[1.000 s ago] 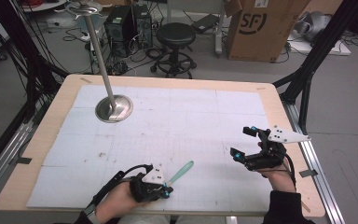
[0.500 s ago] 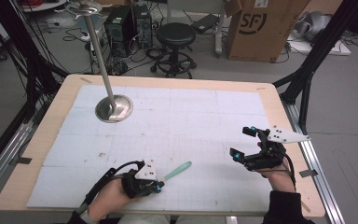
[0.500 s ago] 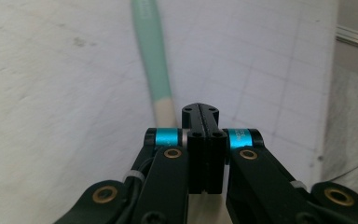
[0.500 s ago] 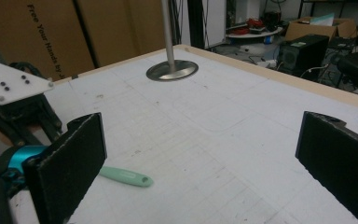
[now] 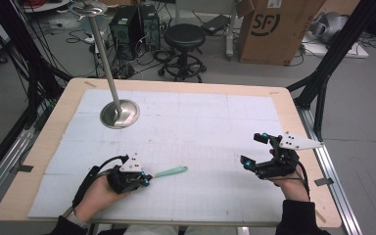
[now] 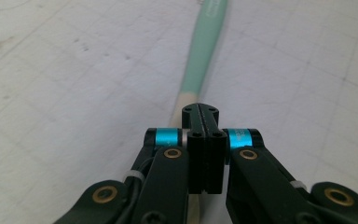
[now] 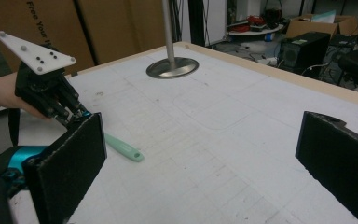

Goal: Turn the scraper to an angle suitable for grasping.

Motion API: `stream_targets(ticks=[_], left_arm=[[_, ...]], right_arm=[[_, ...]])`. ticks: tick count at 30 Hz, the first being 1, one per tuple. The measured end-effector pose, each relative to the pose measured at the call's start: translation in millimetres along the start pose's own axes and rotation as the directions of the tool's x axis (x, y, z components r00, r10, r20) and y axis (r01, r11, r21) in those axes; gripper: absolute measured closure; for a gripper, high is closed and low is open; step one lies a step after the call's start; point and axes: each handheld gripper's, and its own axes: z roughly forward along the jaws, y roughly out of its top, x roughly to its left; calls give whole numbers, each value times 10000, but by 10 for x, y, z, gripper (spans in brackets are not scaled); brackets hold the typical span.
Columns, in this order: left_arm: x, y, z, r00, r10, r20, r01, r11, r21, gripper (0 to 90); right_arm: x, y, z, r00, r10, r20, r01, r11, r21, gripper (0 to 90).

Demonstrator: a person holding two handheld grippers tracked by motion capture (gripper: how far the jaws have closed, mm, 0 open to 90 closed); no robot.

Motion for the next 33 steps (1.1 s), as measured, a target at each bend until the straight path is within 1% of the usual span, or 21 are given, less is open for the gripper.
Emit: stream_targets(ticks=[2,4,9,10,12,14,15,17,19,20,22,23,24,25,27,28,29,30,31,32,33], left_arm=[[49,-19,-13,9999,-97,-124,96,9999,-62,899],[91,-32,-20,9996,-91,-276,88,9999,-107,900],[143,-45,-32,9993,-220,-311,214,9996,-202,900],[144,-44,-39,9995,-171,-265,164,9996,-246,900],[159,-33,-83,9997,-244,-95,239,9982,-555,899],[192,-9,-159,9991,-415,39,417,9945,-965,899],[211,1,-199,9987,-497,143,511,9914,-1207,897],[241,10,-279,9970,-640,425,706,9813,-1789,890],[259,13,-352,9956,-655,666,795,9685,-2358,839],[262,17,-380,9949,-658,769,840,9607,-2645,793],[266,33,-434,9949,-530,862,767,9508,-3001,703],[268,43,-458,9952,-436,878,691,9471,-3134,648],[266,52,-477,9944,-433,962,723,9437,-3228,601],[268,62,-494,9943,-345,1005,658,9428,-3269,576],[274,75,-513,9945,-166,1037,511,9390,-3402,481],[275,78,-521,9947,-113,1018,457,9385,-3423,447],[276,78,-522,9954,-12,957,347,9365,-3489,410],[280,77,-519,9961,141,875,178,9354,-3532,360],[279,78,-517,9968,177,784,109,9367,-3500,317],[282,83,-516,9972,261,703,-4,9392,-3433,296],[287,90,-518,9968,449,654,-200,9399,-3410,283]], right_arm=[[-1,-2,2,10000,8,4,-8,10000,30,9],[0,-4,6,10000,17,5,-17,10000,40,9],[1,-5,13,10000,-12,2,12,10000,64,9],[3,-5,14,10000,11,-4,-11,10000,56,9],[-1,-4,12,10000,5,10,-6,10000,42,9],[-5,-5,11,10000,1,14,-2,10000,38,9],[-6,-5,11,10000,2,9,-2,10000,43,9],[-6,-6,14,10000,-5,15,5,10000,48,9],[-3,-6,18,10000,1,-13,-1,10000,73,9],[-3,-6,18,10000,3,-16,-3,10000,72,9],[-3,-6,19,10000,2,-4,-2,10000,83,9],[-3,-6,19,10000,6,-2,-6,10000,80,9],[-1,-6,19,10000,12,-4,-12,10000,69,9],[-1,-6,20,10000,22,-15,-22,10000,60,9],[0,-6,19,10000,22,-7,-22,10000,67,9],[-1,-7,19,10000,16,-10,-16,10000,69,9],[0,-7,18,10000,32,-8,-32,10000,63,9],[-1,-6,17,10000,32,-9,-32,10000,57,9],[-1,-7,14,10000,47,6,-47,10000,72,8],[1,-7,12,10000,80,15,-80,9999,73,8],[-2,-9,9,10000,46,34,-47,10000,45,9]])
